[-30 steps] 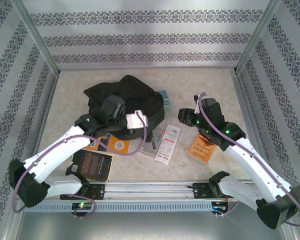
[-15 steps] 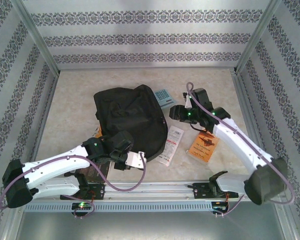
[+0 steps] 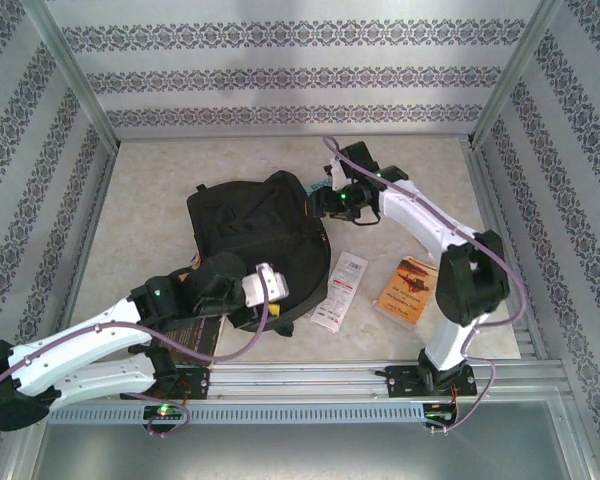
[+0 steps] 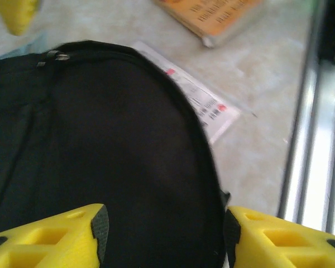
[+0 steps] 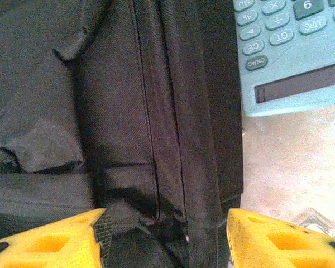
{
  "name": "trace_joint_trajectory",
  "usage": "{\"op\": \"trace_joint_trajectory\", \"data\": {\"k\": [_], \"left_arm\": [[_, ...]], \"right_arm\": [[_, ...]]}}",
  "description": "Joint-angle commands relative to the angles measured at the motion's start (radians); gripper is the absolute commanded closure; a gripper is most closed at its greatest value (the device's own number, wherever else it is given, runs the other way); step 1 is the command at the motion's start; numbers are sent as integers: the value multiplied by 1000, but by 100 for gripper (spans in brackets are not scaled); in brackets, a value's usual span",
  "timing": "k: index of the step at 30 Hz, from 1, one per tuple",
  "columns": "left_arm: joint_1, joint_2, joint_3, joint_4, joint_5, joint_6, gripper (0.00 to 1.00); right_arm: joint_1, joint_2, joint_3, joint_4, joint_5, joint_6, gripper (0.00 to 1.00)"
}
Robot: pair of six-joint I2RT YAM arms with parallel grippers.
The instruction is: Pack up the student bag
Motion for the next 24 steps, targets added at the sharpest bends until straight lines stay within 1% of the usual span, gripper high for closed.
{"op": "trace_joint_trajectory", "data": {"k": [1,3,5,6,8,10,11,12,14,15,17,18,20,21,24], "left_arm": [[45,28,74,-19,-278,-291,42],[99,46,104,-81,-358,-427,43],[202,64,139,-188,-362,-602,43],[255,68,147,-228,-349,-692,42],[384,73,151,-304,-274,-879,36],[462,94,158,-374,-235,-988,35],[485,108,164,-416,-242,-1041,35],[501,120,170,-452,-264,-1075,34],[535,137,169,-512,-311,-1125,31],[553,143,162,-517,-315,-1136,31],[609,149,124,-480,-263,-1135,31],[641,150,93,-433,-217,-1134,31],[687,150,30,-321,-130,-1131,32],[697,152,8,-264,-98,-1129,33],[706,176,-28,-100,-19,-1101,33]], "right_arm": [[3,82,97,-105,15,-76,43],[1,115,117,-105,-3,-80,43],[4,153,138,-105,-48,-81,45],[7,165,145,-106,-58,-84,46],[16,188,158,-107,-69,-91,50],[20,199,161,-103,-66,-91,58],[19,199,157,-96,-65,-88,63],[16,198,151,-87,-62,-83,66],[10,184,130,-62,-74,-66,78],[6,173,118,-45,-83,-55,83],[2,153,92,-14,-97,-37,89],[2,144,83,-3,-105,-26,93],[0,120,51,35,-118,-2,96],[0,107,29,61,-129,13,98],[-10,60,-61,181,-185,89,99]]}}
